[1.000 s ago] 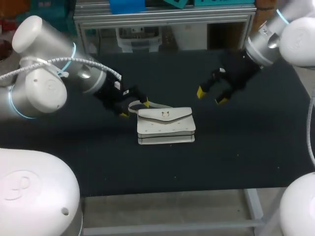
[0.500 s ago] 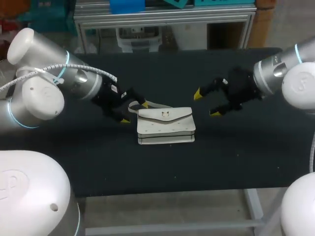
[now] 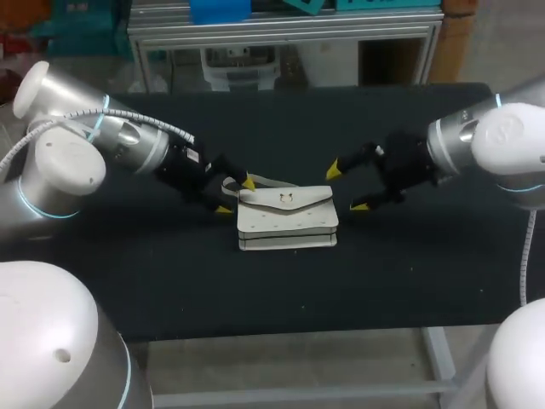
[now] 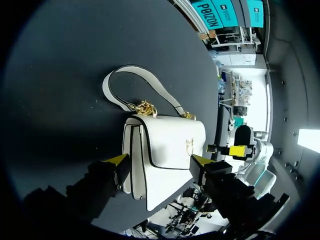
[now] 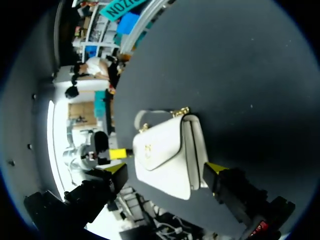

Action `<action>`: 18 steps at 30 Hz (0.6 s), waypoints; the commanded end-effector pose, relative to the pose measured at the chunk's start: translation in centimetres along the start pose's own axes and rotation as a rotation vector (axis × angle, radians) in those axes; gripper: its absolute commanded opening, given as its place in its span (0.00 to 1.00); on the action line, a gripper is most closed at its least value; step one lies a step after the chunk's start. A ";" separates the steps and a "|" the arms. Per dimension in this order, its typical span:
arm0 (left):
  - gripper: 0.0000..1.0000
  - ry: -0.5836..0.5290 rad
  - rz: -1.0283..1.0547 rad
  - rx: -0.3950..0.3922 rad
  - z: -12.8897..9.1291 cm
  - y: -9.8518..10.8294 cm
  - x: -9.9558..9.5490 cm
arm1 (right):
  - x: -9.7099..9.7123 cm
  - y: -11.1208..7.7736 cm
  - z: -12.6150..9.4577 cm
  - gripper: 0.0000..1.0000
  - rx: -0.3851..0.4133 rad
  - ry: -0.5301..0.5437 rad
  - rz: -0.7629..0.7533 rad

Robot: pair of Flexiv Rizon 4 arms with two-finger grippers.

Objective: Pick up the bag, open it, inspect its contents, close it, and place it on the opposite side

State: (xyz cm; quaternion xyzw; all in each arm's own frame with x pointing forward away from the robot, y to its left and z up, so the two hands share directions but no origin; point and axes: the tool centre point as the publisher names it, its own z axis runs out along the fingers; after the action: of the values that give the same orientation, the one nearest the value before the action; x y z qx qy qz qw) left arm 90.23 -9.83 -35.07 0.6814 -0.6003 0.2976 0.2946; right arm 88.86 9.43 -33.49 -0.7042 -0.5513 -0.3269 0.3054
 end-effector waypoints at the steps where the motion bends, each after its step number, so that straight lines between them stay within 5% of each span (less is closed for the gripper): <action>1: 0.78 0.072 -0.004 -0.043 0.8 -0.9 -0.8 | -0.6 1.0 1.8 1.00 0.114 0.029 0.016; 4: 0.75 0.104 -0.001 -0.068 1.1 -0.9 -1.0 | -0.5 1.0 2.6 0.99 0.124 0.033 0.027; 13: 0.56 0.187 0.010 -0.123 1.4 -0.7 -0.8 | -0.5 1.2 3.8 0.58 0.126 0.060 0.051; 18: 0.52 0.207 0.015 -0.161 1.7 -0.6 -0.8 | -0.8 1.1 4.5 0.51 0.136 0.068 0.062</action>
State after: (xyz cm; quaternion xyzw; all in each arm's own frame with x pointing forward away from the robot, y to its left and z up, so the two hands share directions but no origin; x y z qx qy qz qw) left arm 90.20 -10.52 -36.15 0.6256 -0.5961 0.3166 0.3912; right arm 89.97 12.17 -36.30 -0.6927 -0.5374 -0.3067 0.3705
